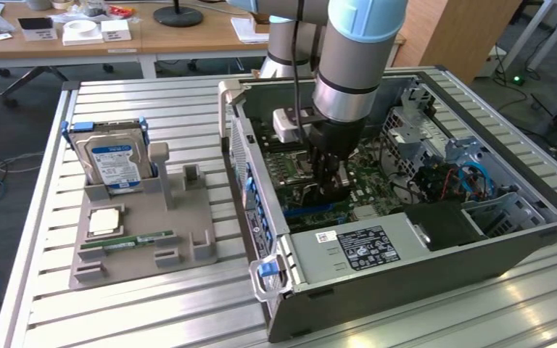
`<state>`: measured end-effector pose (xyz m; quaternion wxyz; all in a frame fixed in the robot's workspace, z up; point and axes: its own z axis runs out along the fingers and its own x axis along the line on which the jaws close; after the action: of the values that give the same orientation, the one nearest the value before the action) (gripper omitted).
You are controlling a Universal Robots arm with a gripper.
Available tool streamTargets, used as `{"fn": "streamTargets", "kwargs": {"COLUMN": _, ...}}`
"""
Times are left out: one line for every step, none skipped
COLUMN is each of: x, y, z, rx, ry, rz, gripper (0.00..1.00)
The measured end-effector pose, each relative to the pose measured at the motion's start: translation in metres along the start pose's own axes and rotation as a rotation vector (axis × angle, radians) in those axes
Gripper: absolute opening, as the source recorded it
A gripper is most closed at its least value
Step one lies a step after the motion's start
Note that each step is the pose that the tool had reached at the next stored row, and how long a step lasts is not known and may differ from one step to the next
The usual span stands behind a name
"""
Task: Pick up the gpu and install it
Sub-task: 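Insert the gpu into the slot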
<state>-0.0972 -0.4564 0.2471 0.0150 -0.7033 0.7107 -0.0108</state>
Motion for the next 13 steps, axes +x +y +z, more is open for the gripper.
{"fn": "streamTargets", "kwargs": {"x": 0.0000, "y": 0.0000, "z": 0.0000, "rx": 0.0001, "ry": 0.0001, "rz": 0.004, "gripper": 0.26}}
{"fn": "streamTargets", "kwargs": {"x": 0.0000, "y": 0.0000, "z": 0.0000, "rx": 0.0001, "ry": 0.0002, "rz": 0.006, "gripper": 0.26}}
{"fn": "streamTargets", "kwargs": {"x": 0.0000, "y": 0.0000, "z": 0.0000, "rx": 0.0000, "ry": 0.0002, "rz": 0.006, "gripper": 0.26}}
{"fn": "streamTargets", "kwargs": {"x": 0.0000, "y": 0.0001, "z": 0.0000, "rx": 0.0001, "ry": 0.0002, "rz": 0.006, "gripper": 0.26}}
{"fn": "streamTargets", "kwargs": {"x": 0.0000, "y": 0.0002, "z": 0.0000, "rx": 0.0002, "ry": 0.0003, "rz": 0.006, "gripper": 0.26}}
{"fn": "streamTargets", "kwargs": {"x": -0.0001, "y": 0.0004, "z": 0.0000, "rx": 0.0002, "ry": 0.0002, "rz": 0.006, "gripper": 0.26}}
{"fn": "streamTargets", "kwargs": {"x": -0.0001, "y": 0.0006, "z": 0.0000, "rx": 0.0002, "ry": 0.0002, "rz": 0.006, "gripper": 0.26}}
{"fn": "streamTargets", "kwargs": {"x": -0.0001, "y": 0.0008, "z": 0.0000, "rx": 0.0002, "ry": 0.0001, "rz": 0.006, "gripper": 0.26}}
{"fn": "streamTargets", "kwargs": {"x": 0.0000, "y": 0.0010, "z": 0.0000, "rx": 0.0001, "ry": 0.0002, "rz": 0.006, "gripper": 0.26}}
{"fn": "streamTargets", "kwargs": {"x": 0.0000, "y": 0.0012, "z": 0.0000, "rx": 0.0001, "ry": 0.0002, "rz": 0.006, "gripper": 0.26}}
{"fn": "streamTargets", "kwargs": {"x": 0.0000, "y": 0.0013, "z": 0.0000, "rx": 0.0001, "ry": 0.0002, "rz": 0.006, "gripper": 0.26}}
{"fn": "streamTargets", "kwargs": {"x": 0.0000, "y": 0.0013, "z": 0.0000, "rx": 0.0001, "ry": 0.0002, "rz": 0.006, "gripper": 0.26}}
{"fn": "streamTargets", "kwargs": {"x": 0.0000, "y": 0.0014, "z": 0.0000, "rx": 0.0001, "ry": 0.0002, "rz": 0.006, "gripper": 0.26}}
